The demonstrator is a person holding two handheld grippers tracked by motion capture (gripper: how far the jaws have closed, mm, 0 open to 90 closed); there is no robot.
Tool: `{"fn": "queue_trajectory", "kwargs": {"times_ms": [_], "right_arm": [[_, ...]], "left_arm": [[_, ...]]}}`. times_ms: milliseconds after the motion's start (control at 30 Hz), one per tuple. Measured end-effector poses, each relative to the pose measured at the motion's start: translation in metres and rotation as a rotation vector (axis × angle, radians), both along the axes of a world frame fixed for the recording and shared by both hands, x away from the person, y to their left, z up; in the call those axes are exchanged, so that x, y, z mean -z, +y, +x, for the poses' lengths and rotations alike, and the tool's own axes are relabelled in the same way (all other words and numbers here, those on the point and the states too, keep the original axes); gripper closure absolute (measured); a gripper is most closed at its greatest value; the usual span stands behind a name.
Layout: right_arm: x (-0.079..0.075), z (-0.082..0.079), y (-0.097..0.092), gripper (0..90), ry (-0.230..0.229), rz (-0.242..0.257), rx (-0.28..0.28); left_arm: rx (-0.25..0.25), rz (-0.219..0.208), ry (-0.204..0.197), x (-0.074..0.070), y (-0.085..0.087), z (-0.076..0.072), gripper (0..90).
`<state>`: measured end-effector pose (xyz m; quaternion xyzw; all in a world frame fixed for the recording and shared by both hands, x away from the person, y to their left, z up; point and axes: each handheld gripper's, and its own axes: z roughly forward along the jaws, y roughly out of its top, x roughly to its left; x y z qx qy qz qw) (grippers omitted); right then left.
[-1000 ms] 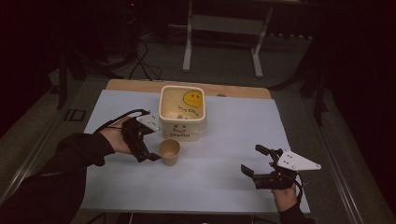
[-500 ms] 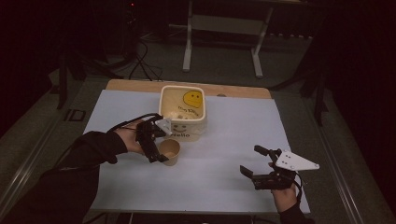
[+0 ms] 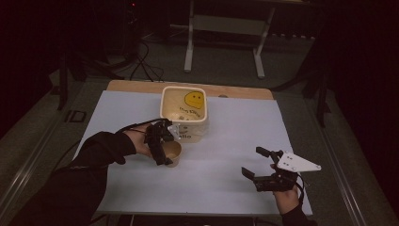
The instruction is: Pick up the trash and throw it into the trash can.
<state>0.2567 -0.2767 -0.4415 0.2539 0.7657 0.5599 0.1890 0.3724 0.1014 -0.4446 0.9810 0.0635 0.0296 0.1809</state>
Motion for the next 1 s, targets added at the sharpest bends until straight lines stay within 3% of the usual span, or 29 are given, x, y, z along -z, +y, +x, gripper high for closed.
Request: {"fn": "queue_trajectory", "kwargs": {"times_ms": [167,433,600,767,1000], "right_arm": [[0.000,0.000,0.000,10.6,0.003,-0.002,-0.001],[0.000,0.001,0.000,10.6,0.003,0.000,0.003],[0.001,0.001,0.000,10.6,0.004,-0.003,0.002],[0.001,0.001,0.000,10.6,0.003,0.000,0.006],[0.001,0.002,0.000,10.6,0.008,0.001,0.006]], "left_arm": [[0.008,0.010,-0.003,0.004,-0.001,0.003,18.4],[0.029,-0.022,0.032,-0.003,0.000,0.000,24.1],[0.053,-0.015,0.036,-0.016,-0.001,-0.006,25.1],[0.059,-0.048,0.033,-0.035,0.000,-0.009,25.2],[0.070,-0.062,0.024,-0.059,0.003,-0.011,25.2]]}}
